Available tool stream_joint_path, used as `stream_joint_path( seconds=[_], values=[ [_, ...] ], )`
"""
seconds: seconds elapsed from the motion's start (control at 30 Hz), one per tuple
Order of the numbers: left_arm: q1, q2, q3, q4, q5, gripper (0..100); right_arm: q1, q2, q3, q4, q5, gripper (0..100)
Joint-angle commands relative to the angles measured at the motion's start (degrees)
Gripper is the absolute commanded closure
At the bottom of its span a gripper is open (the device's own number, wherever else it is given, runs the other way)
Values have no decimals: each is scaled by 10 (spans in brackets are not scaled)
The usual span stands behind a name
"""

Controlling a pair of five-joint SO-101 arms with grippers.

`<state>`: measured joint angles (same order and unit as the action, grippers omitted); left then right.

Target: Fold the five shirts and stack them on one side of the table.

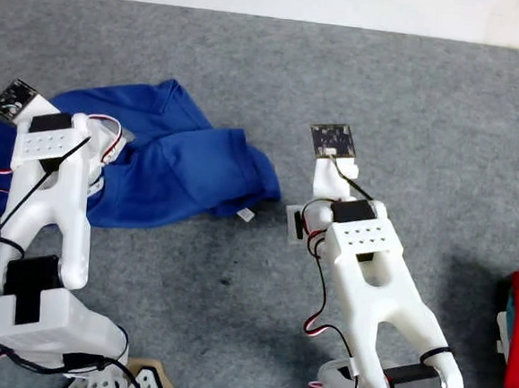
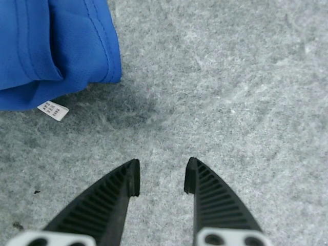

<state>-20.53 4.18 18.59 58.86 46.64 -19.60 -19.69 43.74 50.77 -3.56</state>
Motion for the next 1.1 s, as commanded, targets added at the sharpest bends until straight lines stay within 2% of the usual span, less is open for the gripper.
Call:
stream_joint_path(
  seconds=[0.0,0.17,0.4,0.5,0.63,0.73,0.83,0.97,1.07],
  values=[
    [7,40,-22,-20,8,663,-3,-5,-1,-7,8,840],
    [7,72,-70,25,8,663,-3,-5,-1,-7,8,840],
    [8,76,-68,33,6,681,-3,-5,-1,-7,8,840],
    [8,95,-74,33,6,790,-3,-5,-1,-7,8,840],
    [8,131,-94,34,5,992,-3,-5,-1,-7,8,840],
    [9,162,-115,36,5,973,-3,-5,-1,-7,8,840],
    [9,184,-135,38,5,995,-3,-5,-1,-7,8,840],
    [10,186,-162,80,5,993,-3,-5,-1,-7,5,840],
    [19,185,-198,147,5,993,-3,-5,-1,-8,4,840]
  ],
)
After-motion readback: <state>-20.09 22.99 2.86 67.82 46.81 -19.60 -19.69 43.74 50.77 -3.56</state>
